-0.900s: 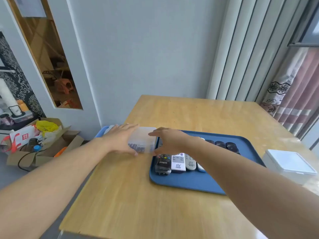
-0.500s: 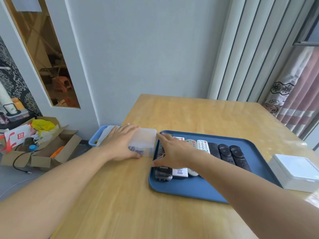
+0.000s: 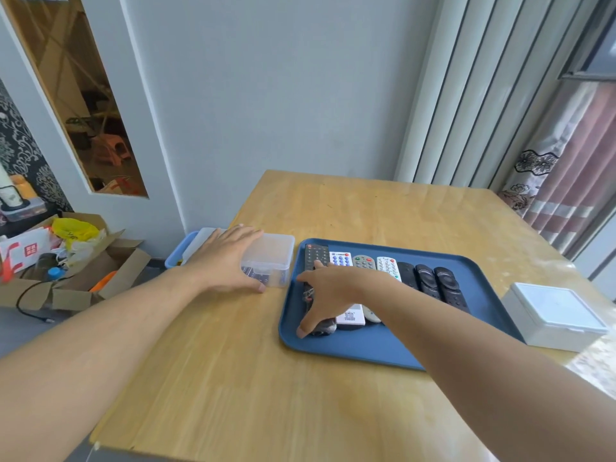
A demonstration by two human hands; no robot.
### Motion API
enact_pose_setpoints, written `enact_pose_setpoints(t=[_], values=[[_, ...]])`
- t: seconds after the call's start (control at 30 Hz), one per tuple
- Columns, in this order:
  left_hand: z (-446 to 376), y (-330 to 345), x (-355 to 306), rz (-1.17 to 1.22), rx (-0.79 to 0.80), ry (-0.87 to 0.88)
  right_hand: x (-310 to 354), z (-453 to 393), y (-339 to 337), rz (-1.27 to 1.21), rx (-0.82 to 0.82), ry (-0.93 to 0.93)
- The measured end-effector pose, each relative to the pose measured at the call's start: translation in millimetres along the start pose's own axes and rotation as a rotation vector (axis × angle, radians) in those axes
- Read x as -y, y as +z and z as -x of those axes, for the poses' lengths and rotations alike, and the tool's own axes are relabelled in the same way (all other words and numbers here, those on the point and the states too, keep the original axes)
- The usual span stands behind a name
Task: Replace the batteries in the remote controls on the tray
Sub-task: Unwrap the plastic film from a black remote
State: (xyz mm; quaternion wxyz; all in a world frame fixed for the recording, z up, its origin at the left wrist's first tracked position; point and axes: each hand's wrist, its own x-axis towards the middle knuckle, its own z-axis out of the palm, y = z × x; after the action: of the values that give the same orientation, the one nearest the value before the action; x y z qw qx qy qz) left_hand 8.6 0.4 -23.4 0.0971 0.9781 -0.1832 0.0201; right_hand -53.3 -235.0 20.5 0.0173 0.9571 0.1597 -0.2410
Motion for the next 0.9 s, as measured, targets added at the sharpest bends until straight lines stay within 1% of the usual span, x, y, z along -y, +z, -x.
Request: enact_pose_setpoints(t=[0.07, 0.17, 0.27, 0.33, 0.43, 0.5, 0.53, 0.57, 0.6, 0.7, 0.8, 0.9], values=[[-1, 1, 0, 0.002, 0.001, 0.000, 1, 0, 2, 0.039, 0.002, 0.017], [-2, -1, 3, 0.018, 0.029, 0.025, 4, 1, 6, 0.065, -0.059, 0.004], [5, -3, 1, -0.031, 0.020, 0.144, 1, 2, 10, 0.079, -0.162, -0.043], [13, -4, -5, -0.026, -0.068, 0.235, -3, 2, 13, 0.093, -0.218, -0.055], [22, -8, -19, 0.011, -0.310, 0.420, -5, 2, 14, 0.132, -0.235, -0.063], [26, -9, -33, -0.006, -0.497, 0.556, -6, 6, 8, 0.146, -0.183, -0.080], [27, -9, -40, -0.012, -0.549, 0.604, -7, 9, 4, 0.122, -0.141, -0.084], [27, -8, -48, -0.013, -0.567, 0.634, -8, 12, 1, 0.096, -0.098, -0.087], [28, -7, -54, -0.012, -0.569, 0.650, -8, 14, -2, 0.092, -0.073, -0.098], [24, -7, -65, -0.015, -0.575, 0.642, -4, 15, -1, 0.167, -0.080, -0.157], [18, -12, -70, 0.043, -0.597, 0.560, 0, 14, 6, 0.195, -0.072, -0.159], [14, -13, -73, 0.090, -0.616, 0.485, 2, 16, 10, 0.189, -0.123, -0.163]])
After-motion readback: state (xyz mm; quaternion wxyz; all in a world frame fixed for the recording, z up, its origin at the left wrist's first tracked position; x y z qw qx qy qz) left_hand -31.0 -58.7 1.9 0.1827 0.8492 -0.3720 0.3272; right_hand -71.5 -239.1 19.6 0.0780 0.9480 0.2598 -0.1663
